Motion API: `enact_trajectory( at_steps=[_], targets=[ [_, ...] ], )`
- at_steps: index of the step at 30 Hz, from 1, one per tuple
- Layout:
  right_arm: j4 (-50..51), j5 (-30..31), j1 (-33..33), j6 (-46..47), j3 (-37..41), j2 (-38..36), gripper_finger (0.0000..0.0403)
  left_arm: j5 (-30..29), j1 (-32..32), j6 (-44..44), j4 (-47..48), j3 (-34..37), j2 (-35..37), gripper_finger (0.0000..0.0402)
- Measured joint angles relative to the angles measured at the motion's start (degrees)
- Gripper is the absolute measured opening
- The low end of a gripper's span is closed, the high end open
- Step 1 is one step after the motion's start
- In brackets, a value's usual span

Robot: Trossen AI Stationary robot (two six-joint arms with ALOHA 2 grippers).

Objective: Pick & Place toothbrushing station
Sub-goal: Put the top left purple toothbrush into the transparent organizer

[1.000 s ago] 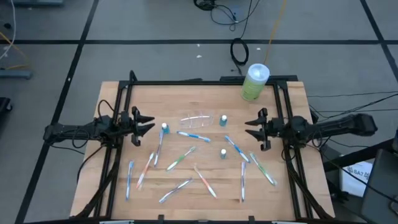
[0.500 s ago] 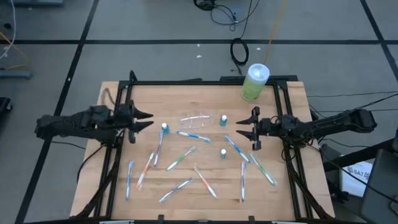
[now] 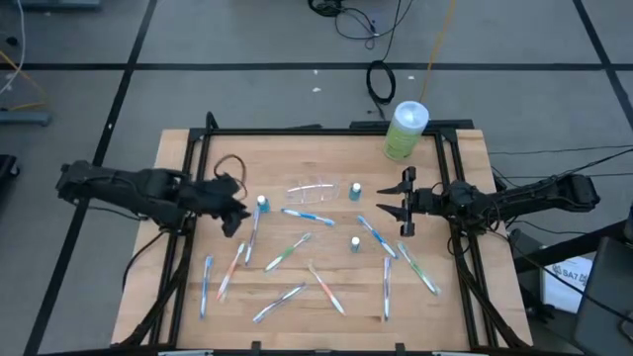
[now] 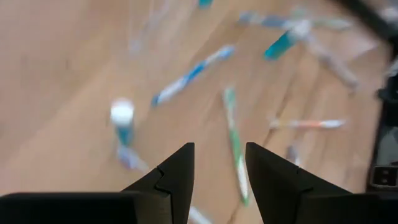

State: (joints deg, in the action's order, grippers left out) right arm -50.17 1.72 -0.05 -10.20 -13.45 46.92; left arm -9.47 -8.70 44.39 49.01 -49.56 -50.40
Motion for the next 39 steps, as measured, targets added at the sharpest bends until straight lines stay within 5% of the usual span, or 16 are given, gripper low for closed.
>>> enact_trajectory(
  at_steps=[7, 13, 24, 39],
  targets=[
    [0.2, 0.0, 0.0, 0.1, 0.0, 0.0, 0.0157, -3.0, -2.4, 20.2, 1.0, 4.8, -8.2, 0.0147],
    [0.2, 0.0, 0.0, 2.1, 0.0, 0.0, 0.0156, -2.8, -3.8, 28.3, 0.2, 8.7, -14.1, 0.0147],
    [0.3, 0.0, 0.0, 2.2, 0.0, 0.0, 0.0155, -5.9, -6.4, 31.5, -13.5, 13.2, -21.7, 0.0147],
    [2.7, -0.1, 0.0, 2.2, 0.0, 0.0, 0.0155, -7.2, -6.3, 34.8, -17.2, 13.3, -33.6, 0.0147]
  ],
)
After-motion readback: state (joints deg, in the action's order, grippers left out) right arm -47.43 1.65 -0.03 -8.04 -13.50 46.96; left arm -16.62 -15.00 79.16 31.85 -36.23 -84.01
